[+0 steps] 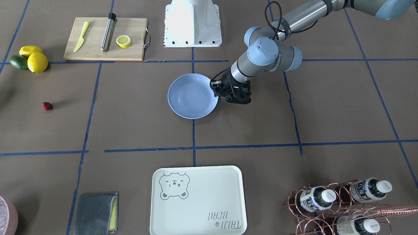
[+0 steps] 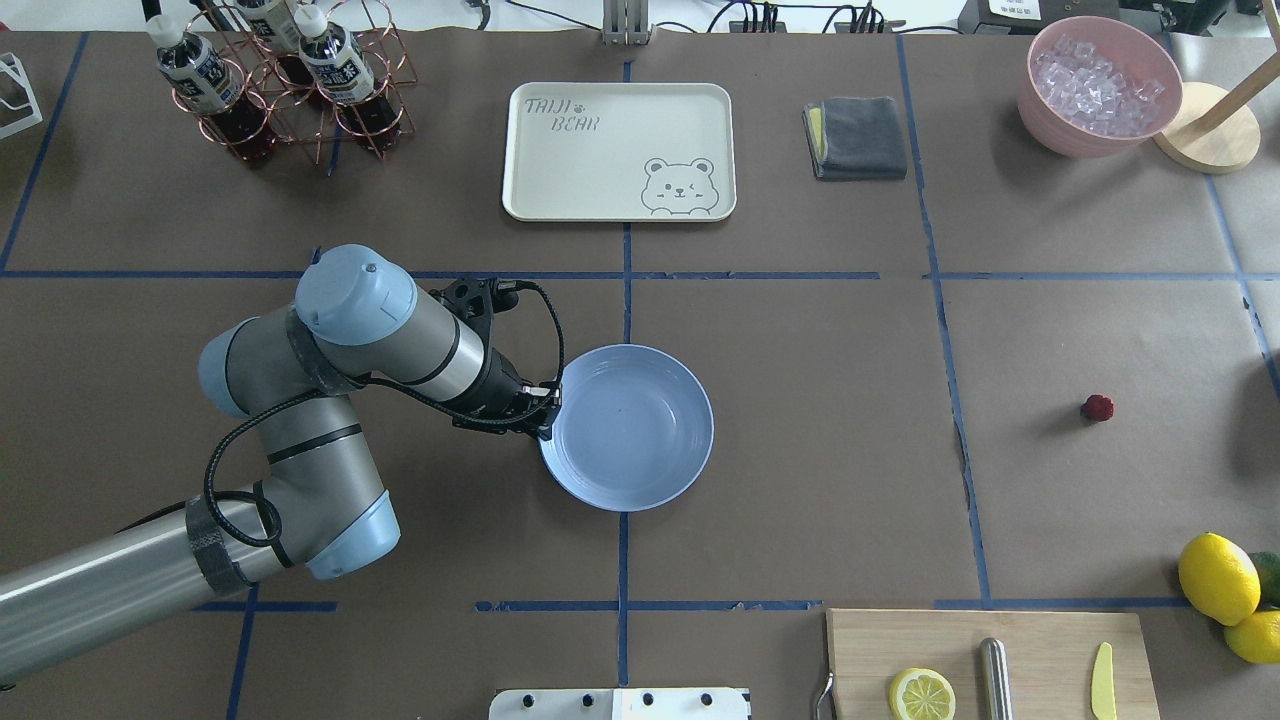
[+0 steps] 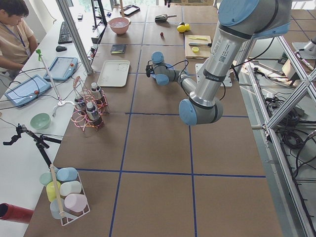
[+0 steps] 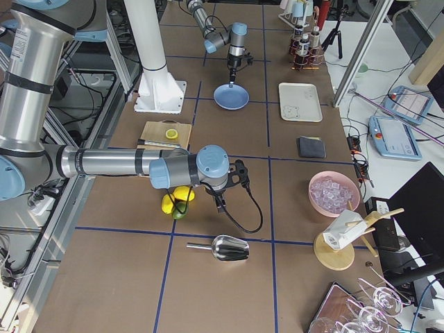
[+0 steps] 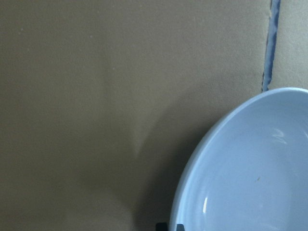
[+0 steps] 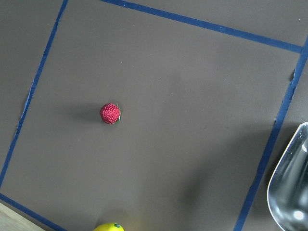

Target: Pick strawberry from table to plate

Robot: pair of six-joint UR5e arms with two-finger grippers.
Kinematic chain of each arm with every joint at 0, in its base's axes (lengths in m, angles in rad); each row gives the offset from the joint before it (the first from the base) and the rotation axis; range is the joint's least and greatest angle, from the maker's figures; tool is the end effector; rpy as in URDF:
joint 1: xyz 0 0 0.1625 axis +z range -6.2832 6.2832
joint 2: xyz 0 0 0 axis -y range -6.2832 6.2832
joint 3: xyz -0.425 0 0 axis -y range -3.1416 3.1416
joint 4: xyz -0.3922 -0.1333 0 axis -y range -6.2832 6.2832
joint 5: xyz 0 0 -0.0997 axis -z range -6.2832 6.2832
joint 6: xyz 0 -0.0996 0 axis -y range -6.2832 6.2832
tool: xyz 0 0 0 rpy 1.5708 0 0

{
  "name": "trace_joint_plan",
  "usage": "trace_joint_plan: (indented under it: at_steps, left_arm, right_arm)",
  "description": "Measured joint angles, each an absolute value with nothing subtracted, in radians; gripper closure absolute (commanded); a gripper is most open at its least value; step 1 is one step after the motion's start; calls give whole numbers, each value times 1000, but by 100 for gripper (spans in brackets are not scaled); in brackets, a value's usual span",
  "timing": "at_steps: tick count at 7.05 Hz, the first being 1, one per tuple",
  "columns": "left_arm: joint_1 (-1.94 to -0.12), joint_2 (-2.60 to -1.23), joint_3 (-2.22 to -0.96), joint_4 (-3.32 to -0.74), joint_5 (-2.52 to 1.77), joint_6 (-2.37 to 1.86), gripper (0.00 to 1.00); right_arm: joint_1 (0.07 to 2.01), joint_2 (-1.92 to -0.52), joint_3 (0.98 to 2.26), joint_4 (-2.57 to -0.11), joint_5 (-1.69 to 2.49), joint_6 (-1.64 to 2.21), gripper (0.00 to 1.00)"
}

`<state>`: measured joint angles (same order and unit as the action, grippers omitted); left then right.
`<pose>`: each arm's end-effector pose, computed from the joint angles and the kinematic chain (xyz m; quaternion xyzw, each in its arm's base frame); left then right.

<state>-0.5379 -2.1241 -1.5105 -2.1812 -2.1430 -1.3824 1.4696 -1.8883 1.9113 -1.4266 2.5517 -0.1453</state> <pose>0.5506 -0.4209 0.2872 -0.0461 0.5554 0.0036 0.8303 0.0132 -0.3702 0.5953 0.0840 -0.4676 -0.1471 0.8675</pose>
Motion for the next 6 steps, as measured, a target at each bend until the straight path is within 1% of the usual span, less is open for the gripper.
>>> trace_joint_plan:
  at_steps: [1,2,3,4,5,6]
  left_arm:
    - [-536,-2125,-1505,-2197,-2143,-1383,100]
    - [-532,-2125,-1496,-2216,-2143,-1383,94]
    - [-529,-2125,-1492,-2228,-2143,-1384,64]
    - [-526,-2125,-1490,-2234,-2143,-1384,41]
    - [-526,-2124,-1490,-2244,-2143,-1383,34]
    - [-526,-2123,-1491,-2260,-2143,-1383,32]
  right_arm:
    - [1470,-1888,1911,-1427,2552,-145,0]
    - [1470,-1888,1911,-1427,2552,-144,0]
    - [1470,-1888,1911,-1427,2552,-144,0]
    - [1469,-1887,1911,-1427,2553,-143,0]
    - [1463,-1885,1911,-1427,2554,-126,0]
    - [1439,-1882,1912,-1408,2556,-63,0]
